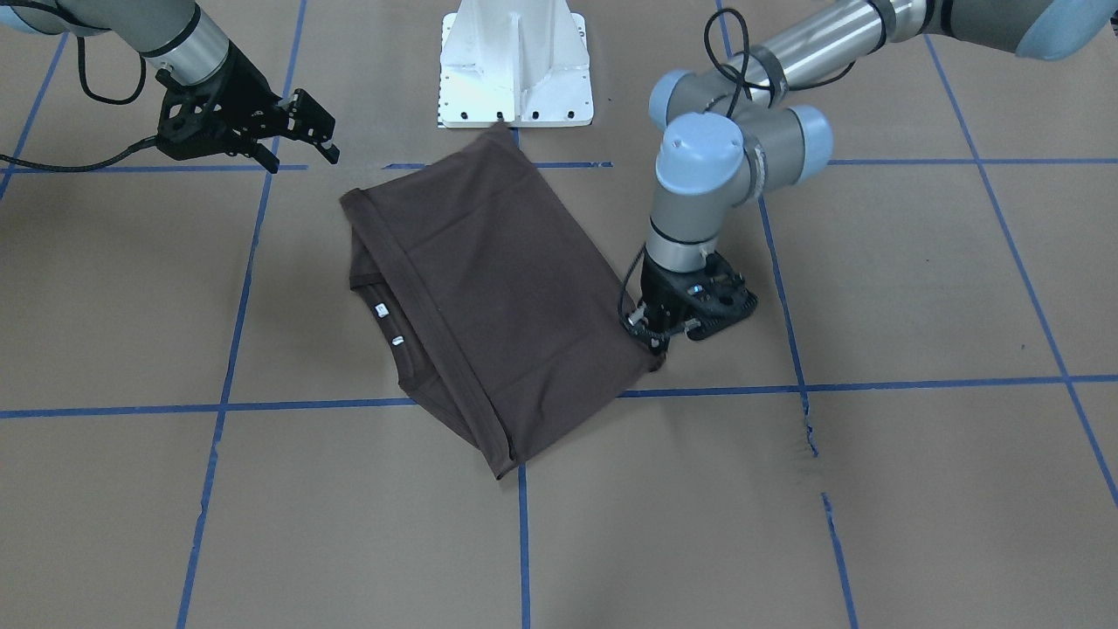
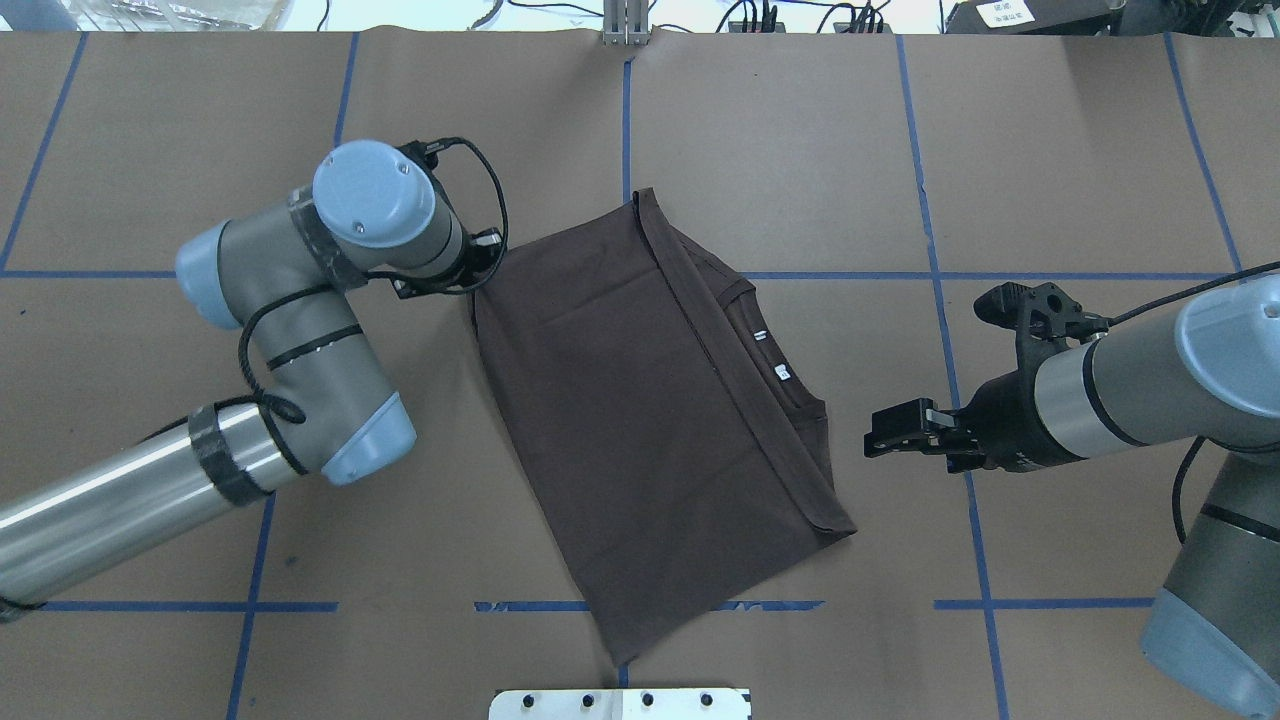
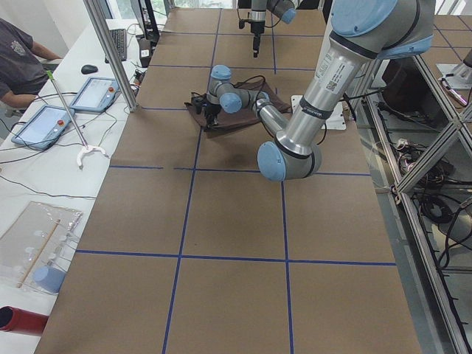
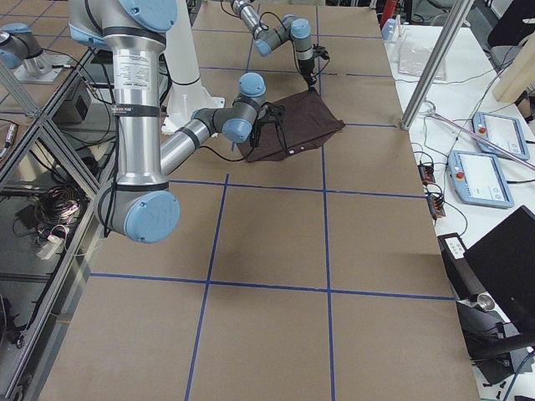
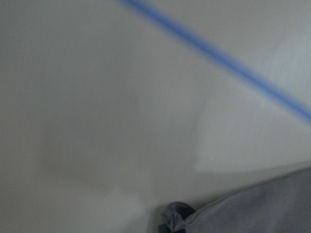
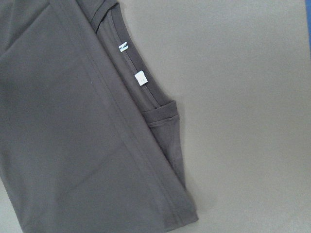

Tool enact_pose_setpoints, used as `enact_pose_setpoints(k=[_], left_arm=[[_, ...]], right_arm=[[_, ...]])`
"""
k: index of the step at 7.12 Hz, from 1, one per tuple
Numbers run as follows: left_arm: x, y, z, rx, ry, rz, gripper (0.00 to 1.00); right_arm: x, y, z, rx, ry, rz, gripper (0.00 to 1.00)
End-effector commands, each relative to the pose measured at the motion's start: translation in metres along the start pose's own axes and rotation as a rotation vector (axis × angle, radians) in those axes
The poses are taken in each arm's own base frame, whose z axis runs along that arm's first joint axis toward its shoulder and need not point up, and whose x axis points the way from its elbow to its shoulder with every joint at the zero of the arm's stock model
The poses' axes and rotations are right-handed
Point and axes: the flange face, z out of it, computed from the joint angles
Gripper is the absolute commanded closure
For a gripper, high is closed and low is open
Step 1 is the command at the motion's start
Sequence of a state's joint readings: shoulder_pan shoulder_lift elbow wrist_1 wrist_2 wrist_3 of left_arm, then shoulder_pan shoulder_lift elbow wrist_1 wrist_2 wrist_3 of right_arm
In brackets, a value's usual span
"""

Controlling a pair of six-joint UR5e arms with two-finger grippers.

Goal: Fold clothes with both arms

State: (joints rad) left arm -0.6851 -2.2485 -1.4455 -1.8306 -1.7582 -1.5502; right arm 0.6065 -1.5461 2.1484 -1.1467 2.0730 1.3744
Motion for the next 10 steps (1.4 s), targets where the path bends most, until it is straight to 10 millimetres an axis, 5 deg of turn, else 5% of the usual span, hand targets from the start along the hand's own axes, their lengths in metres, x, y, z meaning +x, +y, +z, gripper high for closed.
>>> enact_pose_setpoints(k=[1, 3, 4, 5, 8, 10], left_arm=[[0.046, -0.054, 0.036, 0.045, 0.067, 0.025, 1.0], [0.072, -0.071, 0.047, 0.102, 0.204, 0.045, 1.0], [0.066, -0.078, 0.053, 0.131, 0.192, 0.046, 1.0], [0.064, -0.082, 0.057, 0.173, 0.178, 0.093, 0.01], [0.055, -0.124, 0.038, 0.216, 0.159, 0.154, 0.0], [0.068, -0.116, 0.002, 0.205, 0.092, 0.151, 0.0]], right_arm=[[-0.005, -0.006, 0.003, 0.008, -0.004, 0.0, 0.0], [-0.01, -0.009, 0.004, 0.012, -0.01, -0.003, 0.0], [-0.009, -0.01, 0.008, 0.01, -0.005, 0.0, 0.0], [-0.01, -0.012, 0.011, 0.009, -0.004, -0.001, 0.0], [-0.004, -0.027, 0.029, 0.04, 0.039, 0.01, 0.0], [-0.002, -0.036, 0.035, 0.046, 0.053, -0.028, 0.0]])
